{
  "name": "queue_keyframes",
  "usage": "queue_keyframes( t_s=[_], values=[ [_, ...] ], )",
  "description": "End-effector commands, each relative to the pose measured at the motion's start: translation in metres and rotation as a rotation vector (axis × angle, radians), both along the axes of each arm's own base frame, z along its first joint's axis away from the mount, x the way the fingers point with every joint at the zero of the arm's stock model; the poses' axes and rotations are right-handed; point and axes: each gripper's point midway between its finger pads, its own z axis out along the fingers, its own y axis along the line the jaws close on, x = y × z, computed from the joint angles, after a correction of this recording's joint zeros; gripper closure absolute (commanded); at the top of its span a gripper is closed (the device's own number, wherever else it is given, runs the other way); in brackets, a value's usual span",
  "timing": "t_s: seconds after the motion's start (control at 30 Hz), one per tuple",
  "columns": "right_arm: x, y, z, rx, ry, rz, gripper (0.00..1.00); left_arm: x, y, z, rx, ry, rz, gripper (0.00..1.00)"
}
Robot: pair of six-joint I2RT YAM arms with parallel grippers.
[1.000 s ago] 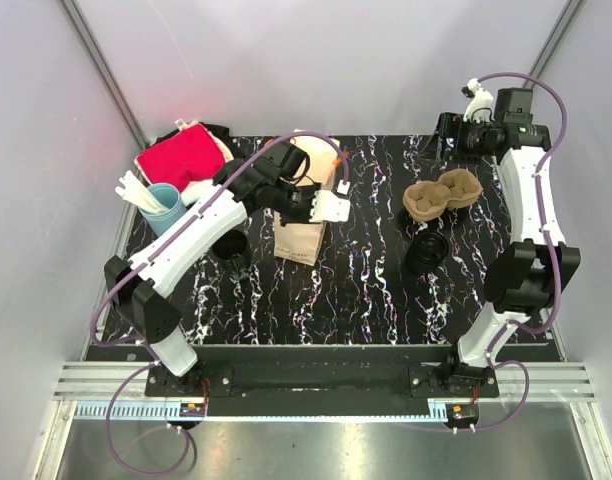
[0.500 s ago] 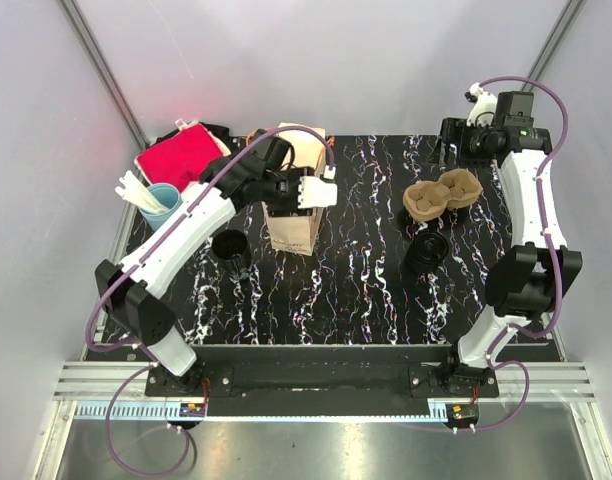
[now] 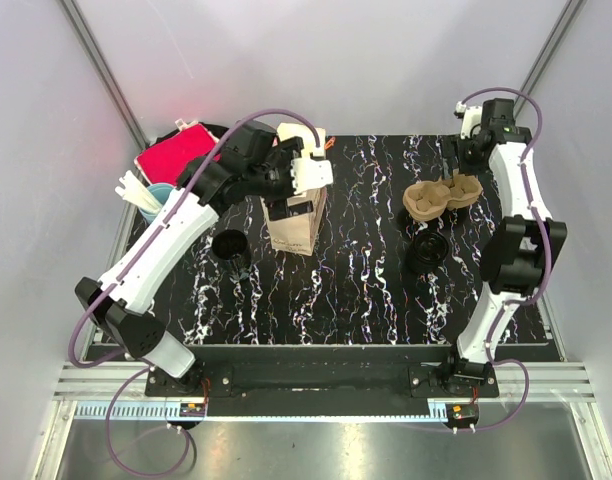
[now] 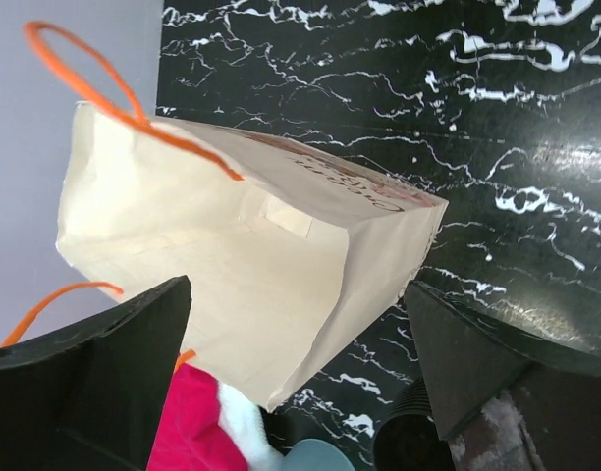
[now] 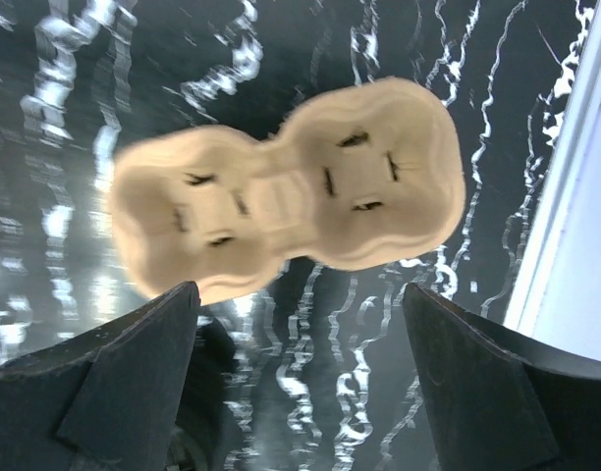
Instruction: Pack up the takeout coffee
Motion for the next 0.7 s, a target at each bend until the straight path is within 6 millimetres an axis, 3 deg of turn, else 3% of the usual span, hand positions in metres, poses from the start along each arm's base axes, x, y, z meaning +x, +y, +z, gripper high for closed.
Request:
queue_keyframes(
  t_s=[0.0, 0.17, 0.27, 0.53, 0.67],
  values=[
    [0.015, -0.022, 0.002, -0.143, -0.012, 0.055, 0.09, -0.005, 0.011, 0.061, -0.160, -0.082, 0.129, 0.01],
    [0.023, -0.013, -0.018, -0.107, 0.030, 0.123, 0.09, 0.000, 0.040, 0.087, -0.261, -0.126, 0.318, 0.01],
    [0.025, -0.009, -0.031, -0.084, 0.058, 0.156, 0.12, 0.008, 0.067, 0.089, -0.300, -0.137, 0.449, 0.01],
    [0.028, 0.007, -0.057, -0.011, 0.097, 0.242, 0.14, 0.025, 0.151, 0.054, -0.386, -0.031, 0.760, 0.01],
    [0.028, 0.008, -0.061, -0.010, 0.104, 0.253, 0.15, 0.013, 0.172, 0.043, -0.447, -0.005, 0.798, 0.01]
  ],
)
